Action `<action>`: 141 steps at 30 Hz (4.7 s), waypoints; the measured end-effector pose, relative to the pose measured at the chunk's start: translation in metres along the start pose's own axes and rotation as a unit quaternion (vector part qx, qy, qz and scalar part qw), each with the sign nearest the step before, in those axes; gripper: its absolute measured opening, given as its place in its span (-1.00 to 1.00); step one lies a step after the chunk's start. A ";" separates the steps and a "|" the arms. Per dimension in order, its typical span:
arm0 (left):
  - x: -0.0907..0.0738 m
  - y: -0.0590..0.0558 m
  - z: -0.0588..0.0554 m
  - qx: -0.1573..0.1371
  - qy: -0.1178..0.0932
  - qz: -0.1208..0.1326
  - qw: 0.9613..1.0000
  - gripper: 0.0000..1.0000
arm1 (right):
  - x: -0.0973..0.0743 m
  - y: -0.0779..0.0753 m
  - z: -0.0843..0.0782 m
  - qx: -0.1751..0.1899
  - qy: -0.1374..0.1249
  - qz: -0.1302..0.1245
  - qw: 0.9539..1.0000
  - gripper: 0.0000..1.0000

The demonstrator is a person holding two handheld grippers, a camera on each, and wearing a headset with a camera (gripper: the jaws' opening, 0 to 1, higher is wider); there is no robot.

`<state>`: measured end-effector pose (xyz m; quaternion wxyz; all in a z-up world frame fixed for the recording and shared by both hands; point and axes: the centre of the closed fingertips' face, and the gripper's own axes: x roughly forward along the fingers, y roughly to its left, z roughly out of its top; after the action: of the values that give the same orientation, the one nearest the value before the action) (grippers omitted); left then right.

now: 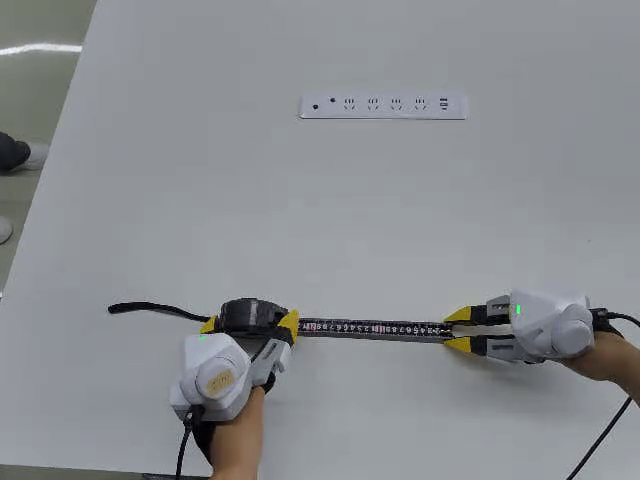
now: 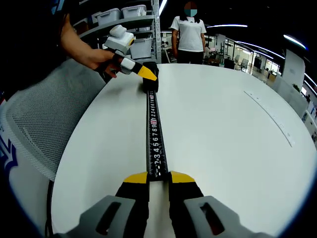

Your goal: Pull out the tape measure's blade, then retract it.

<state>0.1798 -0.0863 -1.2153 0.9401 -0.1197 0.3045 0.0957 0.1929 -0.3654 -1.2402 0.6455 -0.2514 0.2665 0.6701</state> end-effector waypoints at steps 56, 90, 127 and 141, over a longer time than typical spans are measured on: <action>0.004 0.000 -0.006 -0.005 0.029 -0.004 1.000 0.27 | 0.000 0.001 0.007 0.002 0.000 -0.003 1.000 -0.75; 0.004 0.000 -0.005 -0.003 0.032 -0.010 0.999 0.26 | 0.014 0.003 0.024 -0.004 -0.006 0.005 1.000 -0.75; 0.004 0.001 -0.005 -0.002 0.031 -0.014 0.999 0.25 | 0.027 0.005 0.040 -0.003 -0.017 0.003 1.000 -0.75; 0.004 0.000 -0.006 -0.004 0.033 -0.016 0.999 0.25 | 0.032 0.003 0.046 0.001 -0.019 0.004 1.000 -0.75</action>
<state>0.1800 -0.0869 -1.2222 0.9304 -0.1312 0.3332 0.0783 0.1889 -0.3109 -1.2284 0.6478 -0.2370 0.2558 0.6774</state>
